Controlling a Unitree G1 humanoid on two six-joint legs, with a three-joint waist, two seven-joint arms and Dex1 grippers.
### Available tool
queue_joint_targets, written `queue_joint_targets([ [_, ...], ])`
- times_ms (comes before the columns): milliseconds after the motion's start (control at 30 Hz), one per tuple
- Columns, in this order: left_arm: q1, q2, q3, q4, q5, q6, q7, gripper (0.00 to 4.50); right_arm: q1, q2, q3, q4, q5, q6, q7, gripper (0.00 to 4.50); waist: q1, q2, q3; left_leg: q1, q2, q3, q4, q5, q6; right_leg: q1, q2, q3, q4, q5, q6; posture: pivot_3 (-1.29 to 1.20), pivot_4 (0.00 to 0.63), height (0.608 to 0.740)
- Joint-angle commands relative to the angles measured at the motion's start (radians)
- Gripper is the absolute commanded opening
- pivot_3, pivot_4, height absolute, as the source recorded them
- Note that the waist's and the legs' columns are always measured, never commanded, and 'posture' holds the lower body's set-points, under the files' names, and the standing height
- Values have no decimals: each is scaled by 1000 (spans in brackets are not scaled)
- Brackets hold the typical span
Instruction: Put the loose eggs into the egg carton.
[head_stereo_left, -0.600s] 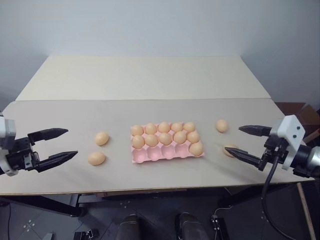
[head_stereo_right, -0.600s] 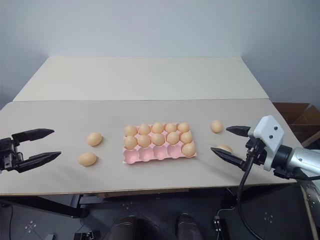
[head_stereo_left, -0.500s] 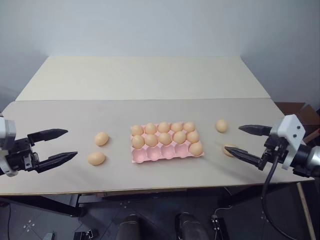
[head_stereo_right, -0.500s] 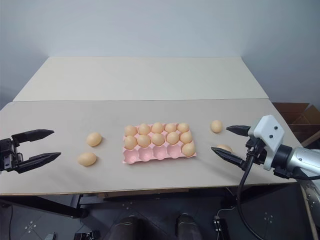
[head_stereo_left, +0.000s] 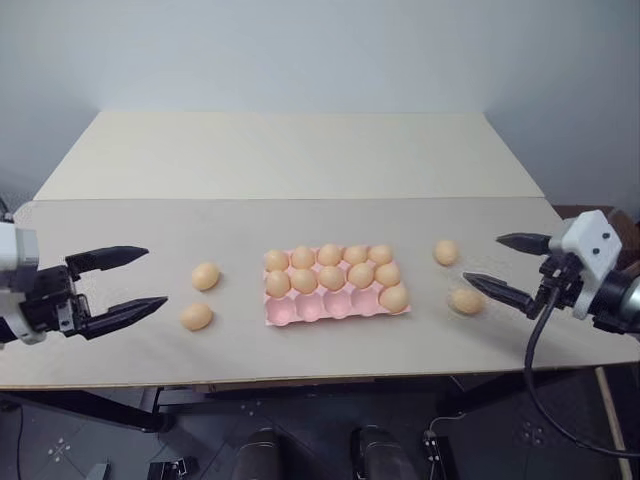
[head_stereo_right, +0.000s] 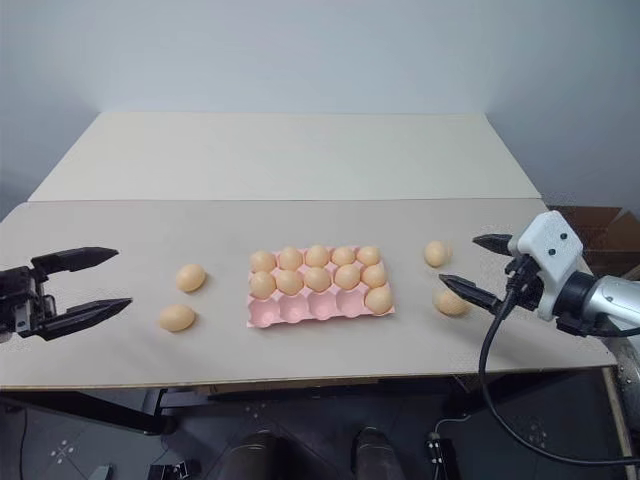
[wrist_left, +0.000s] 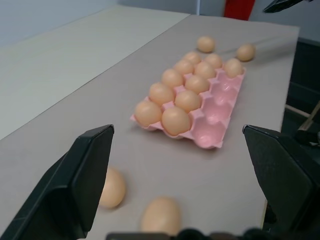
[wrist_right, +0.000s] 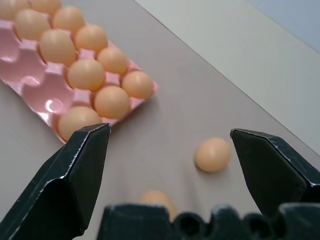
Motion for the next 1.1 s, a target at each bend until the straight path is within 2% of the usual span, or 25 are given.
queue_joint_targets([
  [33, -21, 18, -9, -26, -34, 16, -16, 4485, 30, -35, -25, -30, -3, 39, 14, 4500, 0, 0, 0, 0, 0, 0, 0, 0, 0, 0, 0, 0, 0, 0, 0, 0, 150, 740],
  [233, -73, 25, -65, 1, -22, 13, -42, 4485, -16, -33, 144, 60, -87, -11, 34, 4500, -4, 0, 0, 2, 0, 0, 0, 0, 0, 2, 0, 0, 0, -2, 3, 0, 150, 740],
  [467, -103, 20, -100, 11, -18, 9, -45, 4485, -184, 14, 401, 349, -305, -108, 10, 4500, -16, 0, 0, 1, 0, 0, 0, 0, 0, 1, 1, 0, 0, 0, 0, 0, 150, 740],
  [500, -100, 20, -96, 9, -20, 12, -46, 4500, -201, 24, 418, 376, -315, -106, 17, 4211, -17, 0, 0, 1, 0, 0, 0, 0, 0, 1, 1, 1, 0, 0, 0, 0, 150, 740],
  [567, -90, 19, -87, 3, -22, 14, -47, 4500, -220, 42, 439, 411, -333, -128, 22, 3927, -20, 0, 0, 0, -1, 0, 0, 0, 0, 0, 1, 1, 1, 1, -1, 0, 150, 740],
  [733, -64, 19, -71, -7, -21, 10, -46, 4500, -259, 70, 422, 396, -322, -101, 21, 2167, -22, 0, 0, 1, 0, 0, 0, 0, 0, 1, 1, 1, 1, 1, 0, 0, 150, 740],
  [800, -57, 16, -65, -11, -21, 10, -40, 4500, -259, 70, 396, 349, -299, -77, 17, 1639, -22, 0, 0, 1, 0, 0, 0, 0, 0, 1, 1, 1, 1, 1, 0, 0, 150, 740],
  [900, -40, 12, -52, -21, -22, 9, -32, 4500, -245, 50, 357, 197, -252, -33, 30, 1639, -22, 1, 0, 0, 0, 0, 0, 0, 0, 0, 1, 1, 1, 1, 0, 0, 150, 740],
  [967, -23, 9, -41, -30, -23, 10, -28, 4500, -272, 63, 351, 80, -200, 41, 27, 1639, -24, 1, 0, 0, 0, 0, 0, 0, 0, 0, 1, 1, 1, 4, 6, 0, 150, 740],
  [1100, 0, 3, -30, -46, -26, 10, -20, 4500, -357, 143, 450, -62, -164, 148, -8, 1639, -25, 1, 0, 1, 1, 0, 0, 0, 0, 0, 1, 0, 1, 3, 6, 0, 150, 740],
])
